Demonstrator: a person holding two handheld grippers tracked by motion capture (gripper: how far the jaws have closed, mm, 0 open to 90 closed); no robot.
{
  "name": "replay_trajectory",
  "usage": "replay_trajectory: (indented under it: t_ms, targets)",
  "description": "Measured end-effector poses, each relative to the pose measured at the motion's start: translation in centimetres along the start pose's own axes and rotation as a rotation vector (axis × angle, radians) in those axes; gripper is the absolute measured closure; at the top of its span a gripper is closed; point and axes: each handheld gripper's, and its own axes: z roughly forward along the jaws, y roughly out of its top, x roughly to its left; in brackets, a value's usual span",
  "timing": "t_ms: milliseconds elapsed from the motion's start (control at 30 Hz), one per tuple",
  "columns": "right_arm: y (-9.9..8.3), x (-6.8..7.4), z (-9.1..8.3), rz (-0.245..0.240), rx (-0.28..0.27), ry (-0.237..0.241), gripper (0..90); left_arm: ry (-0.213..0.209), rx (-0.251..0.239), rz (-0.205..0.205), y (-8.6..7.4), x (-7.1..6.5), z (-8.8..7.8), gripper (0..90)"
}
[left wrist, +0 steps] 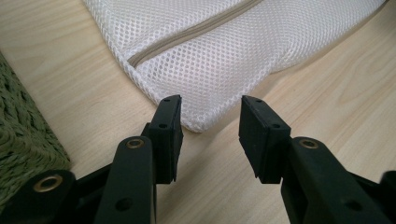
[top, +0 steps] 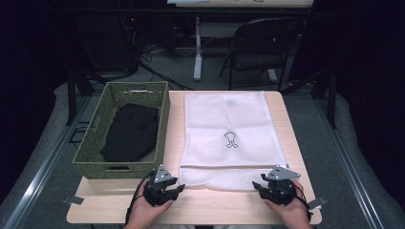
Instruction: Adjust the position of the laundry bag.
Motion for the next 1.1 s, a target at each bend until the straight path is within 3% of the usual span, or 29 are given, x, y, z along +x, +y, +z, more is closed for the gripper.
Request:
replay_trajectory:
  t_ms: [133, 233, 400, 567, 633, 767, 933, 1100]
  targets:
    - [-0.1, 0.1, -0.2, -0.006, -0.006, -0.004, 50.5, -0.011, -0.016, -0.02, 0.2, -0.1, 0.0, 59.6]
    - [-0.1, -0.1, -0.3, -0.005, -0.005, -0.021, 48.6, -0.004, -0.005, -0.006, 0.3, -0.1, 0.6, 59.0]
    - [-0.2, -0.8, -0.1, 0.036, -0.001, -0.045, 49.4, 0.004, -0.004, 0.0, 0.4, 0.0, 0.7, 58.6]
    - [-0.2, -1.7, 0.1, 0.057, -0.006, -0.044, 49.5, 0.006, -0.033, -0.025, 1.0, 0.5, 1.1, 60.4]
    - [-0.3, -1.8, 0.1, 0.057, -0.012, -0.042, 50.2, 0.039, -0.02, 0.013, 1.5, 0.5, 1.5, 60.4]
    - [-0.2, -1.7, 0.0, 0.066, -0.026, -0.035, 50.5, 0.033, -0.005, 0.038, 2.0, 0.4, 2.0, 60.1]
    - [0.0, -1.4, 0.2, 0.064, -0.028, -0.041, 51.2, -0.02, -0.001, 0.053, 2.7, -0.4, 2.8, 58.3]
    - [0.2, -1.2, 0.2, 0.045, -0.03, -0.063, 52.5, -0.03, 0.009, 0.14, 3.7, -1.8, 3.2, 58.0]
